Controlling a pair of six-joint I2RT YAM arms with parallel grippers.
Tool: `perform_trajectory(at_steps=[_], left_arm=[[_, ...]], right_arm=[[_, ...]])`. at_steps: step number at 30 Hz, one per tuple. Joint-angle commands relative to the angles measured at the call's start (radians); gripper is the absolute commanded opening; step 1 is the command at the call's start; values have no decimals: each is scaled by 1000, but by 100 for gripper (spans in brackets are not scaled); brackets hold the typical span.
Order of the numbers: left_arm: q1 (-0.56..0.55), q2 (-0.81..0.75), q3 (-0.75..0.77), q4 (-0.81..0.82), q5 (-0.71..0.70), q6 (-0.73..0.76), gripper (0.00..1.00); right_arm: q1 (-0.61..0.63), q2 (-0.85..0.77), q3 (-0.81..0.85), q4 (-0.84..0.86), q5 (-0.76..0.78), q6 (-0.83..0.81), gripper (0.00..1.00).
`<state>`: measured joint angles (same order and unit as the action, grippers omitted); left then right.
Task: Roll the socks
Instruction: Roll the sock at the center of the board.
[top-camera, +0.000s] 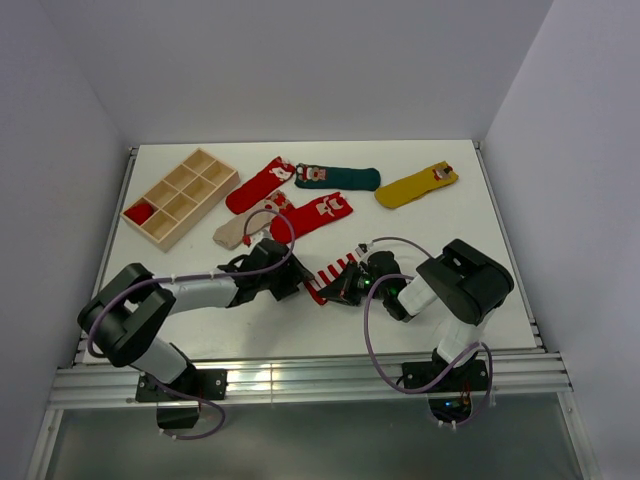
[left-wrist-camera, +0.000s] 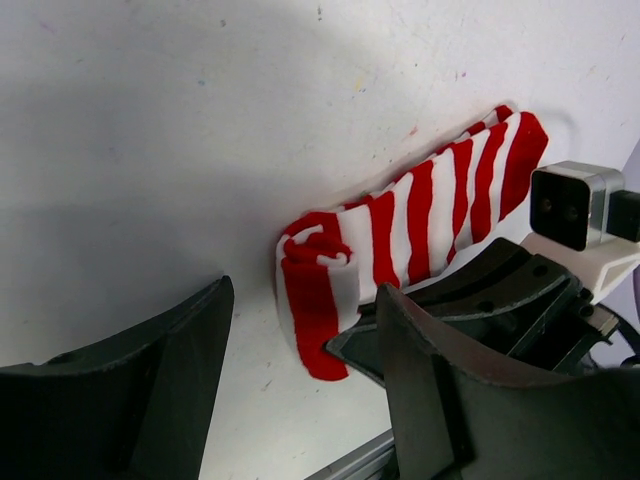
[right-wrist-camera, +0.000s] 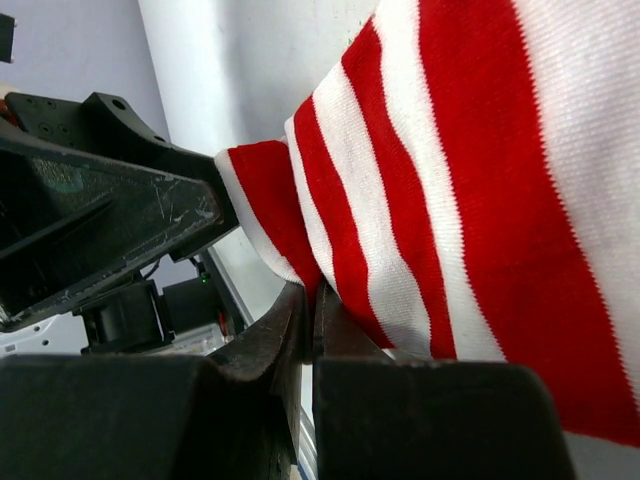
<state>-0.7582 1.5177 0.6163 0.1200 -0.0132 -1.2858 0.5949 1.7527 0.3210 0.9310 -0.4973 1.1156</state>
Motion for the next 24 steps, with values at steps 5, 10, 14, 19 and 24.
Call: perform_trajectory(at_steps=[5, 10, 14, 19, 24], left_arm=[[-9, 87, 60, -14, 4, -17, 59], [-13, 101, 66, -26, 19, -18, 52], [-20, 82, 54, -37, 24, -20, 58], [-21, 35, 16, -48, -11, -27, 65], [-21, 21, -18, -30, -24, -46, 61]], right_arm=[[-9, 21, -26, -75, 39, -8, 0], [-12, 24, -30, -80, 42, -7, 0], [-15, 34, -33, -70, 39, -2, 0], [-23, 47, -42, -43, 32, 12, 0], [-26, 47, -48, -44, 34, 15, 0]])
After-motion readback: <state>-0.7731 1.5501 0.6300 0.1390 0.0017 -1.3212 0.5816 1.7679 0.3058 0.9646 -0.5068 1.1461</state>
